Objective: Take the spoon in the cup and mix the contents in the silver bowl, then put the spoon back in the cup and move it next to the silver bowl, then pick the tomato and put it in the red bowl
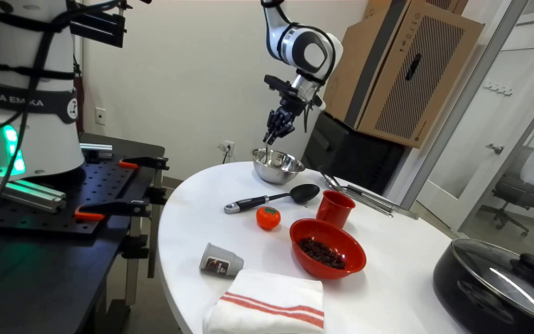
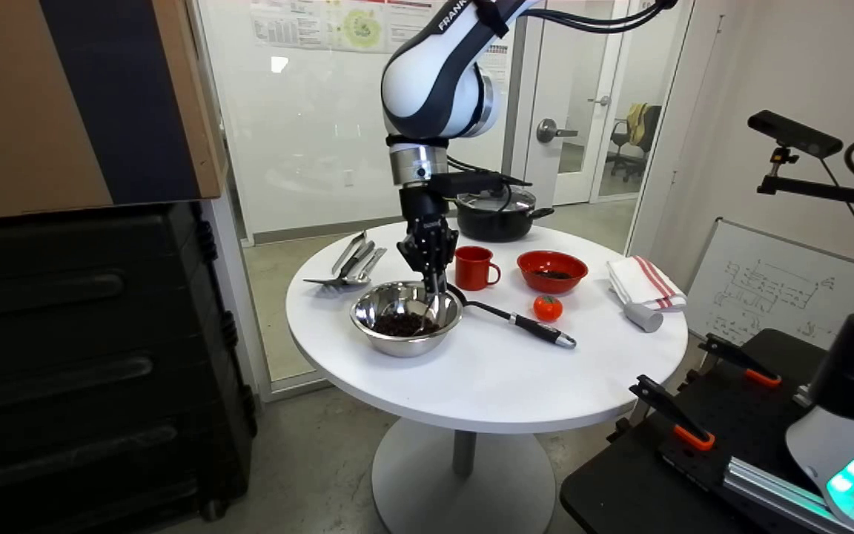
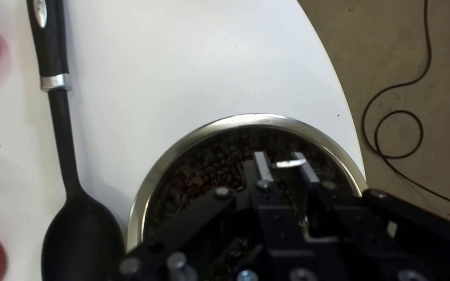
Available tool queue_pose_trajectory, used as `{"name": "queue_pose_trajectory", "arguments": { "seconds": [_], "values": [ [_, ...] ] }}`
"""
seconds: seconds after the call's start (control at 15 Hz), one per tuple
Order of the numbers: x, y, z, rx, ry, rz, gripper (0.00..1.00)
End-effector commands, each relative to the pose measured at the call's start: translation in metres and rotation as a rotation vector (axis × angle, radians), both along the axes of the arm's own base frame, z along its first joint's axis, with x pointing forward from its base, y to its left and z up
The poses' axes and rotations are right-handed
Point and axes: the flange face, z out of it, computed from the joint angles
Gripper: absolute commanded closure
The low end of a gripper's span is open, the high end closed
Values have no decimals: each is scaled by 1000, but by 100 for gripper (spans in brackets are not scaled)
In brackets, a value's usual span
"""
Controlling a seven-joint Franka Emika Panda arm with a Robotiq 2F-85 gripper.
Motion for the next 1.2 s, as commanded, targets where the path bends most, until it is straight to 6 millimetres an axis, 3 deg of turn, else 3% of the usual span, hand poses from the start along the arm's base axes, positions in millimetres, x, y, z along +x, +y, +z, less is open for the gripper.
{"name": "queue_pose_trajectory", "arguments": {
  "seconds": [0.0,0.47,1.13],
  "values": [
    [3,-10,9,-26,-24,-11,96],
    [10,-12,6,-64,-88,-17,96],
    [18,10,-1,-31,-182,-26,96]
  ]
}}
